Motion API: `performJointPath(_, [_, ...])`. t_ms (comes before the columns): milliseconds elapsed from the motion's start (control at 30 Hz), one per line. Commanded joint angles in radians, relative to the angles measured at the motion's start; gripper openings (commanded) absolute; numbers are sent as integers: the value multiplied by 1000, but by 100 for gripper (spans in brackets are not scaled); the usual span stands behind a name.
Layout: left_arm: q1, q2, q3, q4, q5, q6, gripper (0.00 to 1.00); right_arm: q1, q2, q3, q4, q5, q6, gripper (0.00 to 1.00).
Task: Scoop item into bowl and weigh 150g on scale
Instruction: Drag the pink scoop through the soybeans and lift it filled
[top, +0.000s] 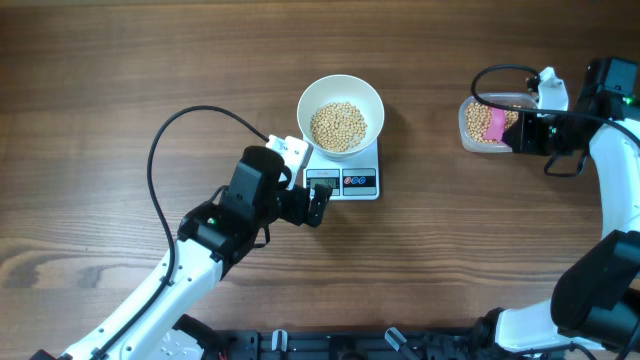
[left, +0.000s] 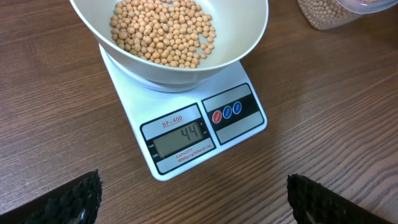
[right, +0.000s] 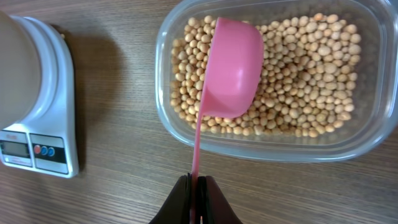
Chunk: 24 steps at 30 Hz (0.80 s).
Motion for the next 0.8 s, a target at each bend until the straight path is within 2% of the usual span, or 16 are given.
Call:
performJointPath(0, [-3, 3, -5, 2, 15, 23, 100, 3, 12, -12, -3, -76, -20, 4])
performJointPath(167, [-3, 3, -5, 2, 15, 23, 100, 1, 12, -50, 19, -89, -16, 4])
performJointPath(433, [-3, 3, -5, 2, 15, 23, 100, -48, 13, -55, 15, -241, -13, 4])
performJointPath(767, [-3, 3, -5, 2, 15, 23, 100, -139, 15, -65, 15, -251, 88, 4])
